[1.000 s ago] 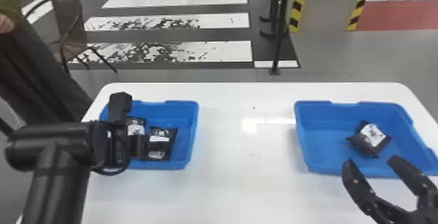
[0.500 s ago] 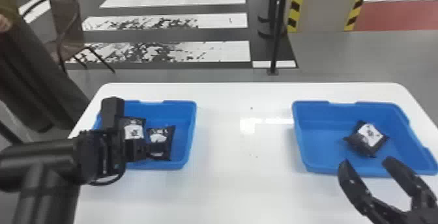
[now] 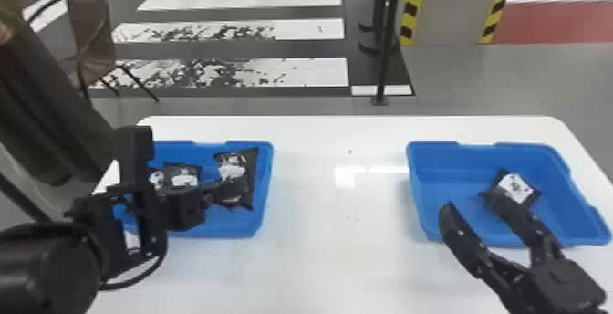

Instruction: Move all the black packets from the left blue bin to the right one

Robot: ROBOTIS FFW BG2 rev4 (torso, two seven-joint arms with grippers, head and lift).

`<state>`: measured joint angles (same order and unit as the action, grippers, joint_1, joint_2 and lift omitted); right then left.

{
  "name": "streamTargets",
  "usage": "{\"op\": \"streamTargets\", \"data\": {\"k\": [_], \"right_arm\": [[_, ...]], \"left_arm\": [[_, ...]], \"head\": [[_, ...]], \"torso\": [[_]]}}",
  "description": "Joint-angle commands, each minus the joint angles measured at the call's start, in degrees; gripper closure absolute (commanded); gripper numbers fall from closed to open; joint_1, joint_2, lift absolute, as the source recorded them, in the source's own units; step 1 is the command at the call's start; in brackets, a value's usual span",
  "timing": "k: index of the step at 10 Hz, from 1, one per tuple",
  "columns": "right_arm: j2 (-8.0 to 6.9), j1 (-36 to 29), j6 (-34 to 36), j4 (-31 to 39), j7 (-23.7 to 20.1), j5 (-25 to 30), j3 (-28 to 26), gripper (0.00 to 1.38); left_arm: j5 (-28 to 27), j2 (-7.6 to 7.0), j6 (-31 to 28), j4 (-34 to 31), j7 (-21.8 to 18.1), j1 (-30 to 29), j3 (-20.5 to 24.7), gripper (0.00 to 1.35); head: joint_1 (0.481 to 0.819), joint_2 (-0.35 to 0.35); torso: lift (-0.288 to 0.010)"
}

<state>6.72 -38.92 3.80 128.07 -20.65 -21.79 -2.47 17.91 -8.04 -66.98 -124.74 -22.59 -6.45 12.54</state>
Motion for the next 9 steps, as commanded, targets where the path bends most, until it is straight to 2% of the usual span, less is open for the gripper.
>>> {"op": "streamTargets", "data": {"k": [1, 6, 9], "right_arm": [[0.75, 3.77, 4.50, -0.17, -2.29, -2.89, 1.90, 0.23], [0.84, 15.30, 15.89, -3.68, -8.71, -4.37, 4.30, 0.23], [0.84, 20.22, 16.03, -8.18, -9.23, -5.74, 4.41, 0.23]], "left_arm": [[4.03, 0.04, 3.14, -3.58, -0.44, -2.83, -2.48, 1.21], [11.68, -0.84, 5.81, -6.81, -1.41, -4.51, -12.54, 1.21], [13.74, -1.45, 6.37, -6.95, -1.49, -3.39, -16.88, 1.21]], "head": [[0.695, 0.072], [0.695, 0.001], [0.695, -0.057]], "torso": [[-0.140], [-0.140], [-0.140]]}}
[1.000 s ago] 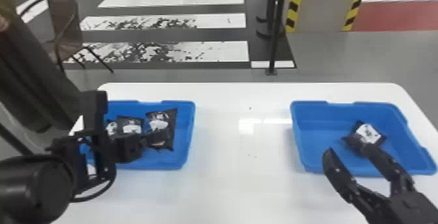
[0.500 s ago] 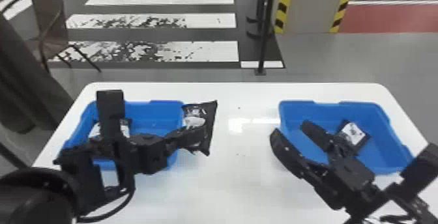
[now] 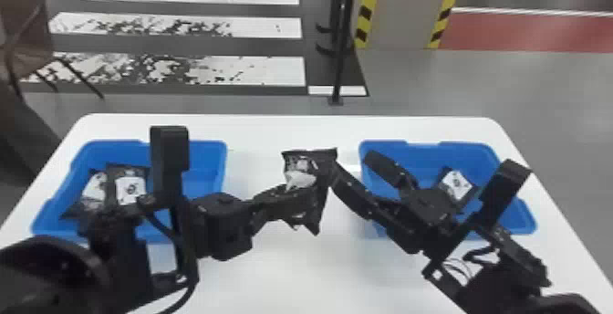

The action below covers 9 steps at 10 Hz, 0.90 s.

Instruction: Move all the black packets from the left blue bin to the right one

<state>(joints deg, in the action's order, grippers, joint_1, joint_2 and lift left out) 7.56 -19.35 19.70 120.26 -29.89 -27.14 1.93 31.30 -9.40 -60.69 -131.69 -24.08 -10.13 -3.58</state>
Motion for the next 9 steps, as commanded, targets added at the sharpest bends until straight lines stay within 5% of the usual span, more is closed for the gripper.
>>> {"op": "streamTargets", "data": {"k": [1, 3, 6, 9], "right_arm": [[0.00, 1.49, 0.41, -0.24, -0.16, -1.19, 0.81, 0.23], [0.09, 2.33, 2.94, -0.52, -0.87, -3.25, 3.21, 0.29], [0.18, 2.47, 4.21, -1.65, -1.22, -5.77, 4.01, 1.27], [0.18, 2.47, 3.50, -1.93, -1.40, -6.34, 4.01, 1.27]], "left_arm": [[0.69, -0.18, 0.09, -0.01, 0.00, 0.57, -1.45, 1.21], [1.15, -0.27, 0.09, -0.01, 0.00, 0.86, -2.02, 1.21], [1.72, -0.27, 0.09, -0.01, 0.09, 0.86, -2.14, 1.21], [2.52, -0.18, -0.05, 0.13, 0.27, 0.72, -2.02, 1.17]], "head": [[0.695, -0.077], [0.695, -0.079], [0.695, -0.048], [0.695, -0.044]], "torso": [[-0.140], [-0.140], [-0.140], [-0.140]]}}
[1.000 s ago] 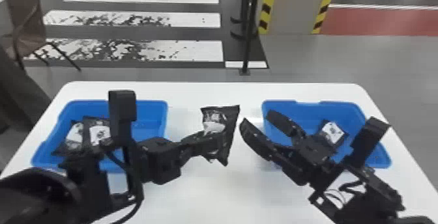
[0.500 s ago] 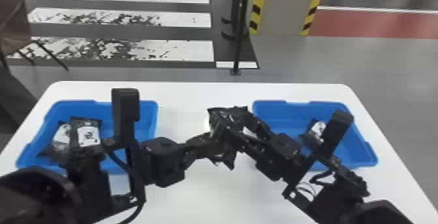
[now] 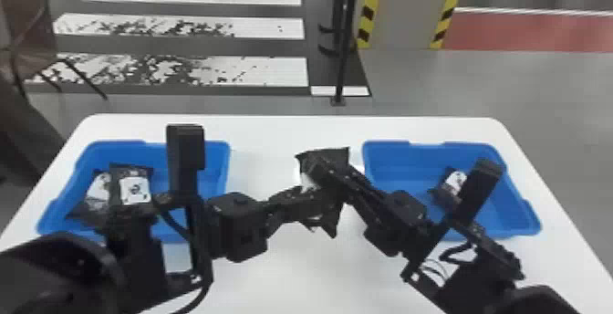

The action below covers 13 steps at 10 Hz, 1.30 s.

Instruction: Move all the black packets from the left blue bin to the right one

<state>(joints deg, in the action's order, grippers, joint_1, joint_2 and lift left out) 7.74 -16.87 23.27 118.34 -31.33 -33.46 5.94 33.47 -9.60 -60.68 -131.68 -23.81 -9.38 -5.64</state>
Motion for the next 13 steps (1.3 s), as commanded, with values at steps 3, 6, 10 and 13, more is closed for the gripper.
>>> {"op": "streamTargets", "data": {"k": [3, 6, 10, 13], "right_arm": [[0.00, 0.56, -0.77, -0.99, 0.04, -0.25, -0.92, 1.27], [1.05, 4.07, -1.05, -5.49, 0.12, 2.61, -6.74, 1.27], [2.81, 10.12, -1.48, -18.43, 0.30, 11.18, -13.94, 1.27], [3.78, 15.47, -3.59, -28.70, 0.83, 16.32, -17.26, 1.01]], "left_arm": [[2.40, 0.37, 0.21, 0.13, 0.52, -2.43, 1.98, 0.16], [2.75, 1.33, 1.90, -1.56, -0.09, -8.34, 7.12, 0.14], [1.83, 3.35, 1.90, -4.93, -0.09, -14.39, 16.49, 0.14], [1.03, 4.67, 2.04, -7.32, -0.18, -18.32, 20.83, 0.14]], "head": [[0.695, -0.044], [0.695, -0.063], [0.695, -0.091], [0.695, -0.152]], "torso": [[-0.140], [-0.140], [-0.140], [-0.140]]}}
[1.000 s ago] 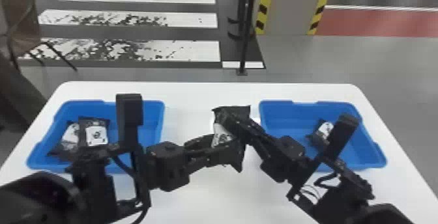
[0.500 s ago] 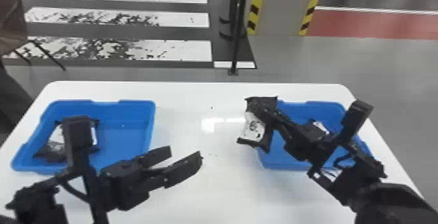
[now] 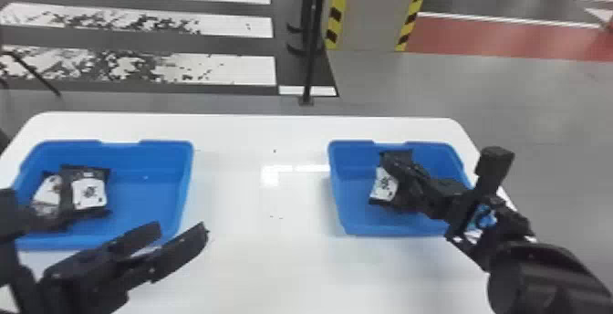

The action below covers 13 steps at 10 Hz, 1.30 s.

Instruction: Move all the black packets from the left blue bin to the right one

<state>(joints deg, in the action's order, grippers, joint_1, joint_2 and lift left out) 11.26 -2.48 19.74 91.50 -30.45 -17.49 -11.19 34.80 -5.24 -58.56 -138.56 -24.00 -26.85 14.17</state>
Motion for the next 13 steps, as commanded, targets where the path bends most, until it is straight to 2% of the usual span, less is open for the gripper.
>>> {"op": "streamTargets", "data": {"k": [1, 2, 3, 5, 7, 9, 11, 13], "right_arm": [[0.25, 1.50, -0.06, -2.56, 0.04, 0.47, -0.12, 0.58], [0.25, 0.94, -0.06, -1.71, 0.04, 0.69, -0.12, 0.24], [0.16, -1.17, -2.73, 0.40, 0.04, 1.04, -0.12, 0.07], [-0.98, -12.14, -7.09, 13.47, 3.47, 2.06, -0.12, 0.13], [-3.62, -22.83, -10.88, 21.49, 5.05, 1.95, -0.12, 0.14], [-5.81, -31.97, -14.82, 30.07, 5.40, 5.72, 0.22, 0.14], [-6.08, -37.73, -16.37, 34.57, 5.40, 5.95, 2.74, 0.14], [-5.73, -39.84, -15.52, 35.69, 4.78, 4.46, 5.02, 0.14]], "left_arm": [[-1.21, 0.85, -0.07, -1.01, 0.00, -1.56, 2.74, 0.14], [-2.35, 1.11, 0.35, -1.71, 0.00, -1.70, 4.11, 0.14], [-4.06, 1.28, 0.63, -2.13, 0.00, -1.56, 5.48, 0.14], [-8.63, 1.46, 0.63, -2.28, 0.44, -0.43, 8.68, 0.14], [-13.20, 1.28, -0.49, -2.28, 1.85, 1.68, 10.85, 0.14], [-17.32, 0.32, -1.48, 0.68, 4.13, 7.02, 10.85, 0.14], [-21.43, -0.39, -2.74, 6.58, 5.98, 13.49, 10.51, 0.14], [-24.74, -0.30, -5.28, 11.37, 10.37, 17.85, 9.60, 0.13]], "head": [[0.695, -0.163], [0.695, -0.155], [0.695, -0.137], [0.695, -0.100], [0.695, -0.026], [0.695, 0.047], [0.695, 0.127], [0.695, 0.202]], "torso": [[-0.140], [-0.140], [-0.140], [-0.140], [-0.140], [-0.140], [-0.140], [-0.140]]}}
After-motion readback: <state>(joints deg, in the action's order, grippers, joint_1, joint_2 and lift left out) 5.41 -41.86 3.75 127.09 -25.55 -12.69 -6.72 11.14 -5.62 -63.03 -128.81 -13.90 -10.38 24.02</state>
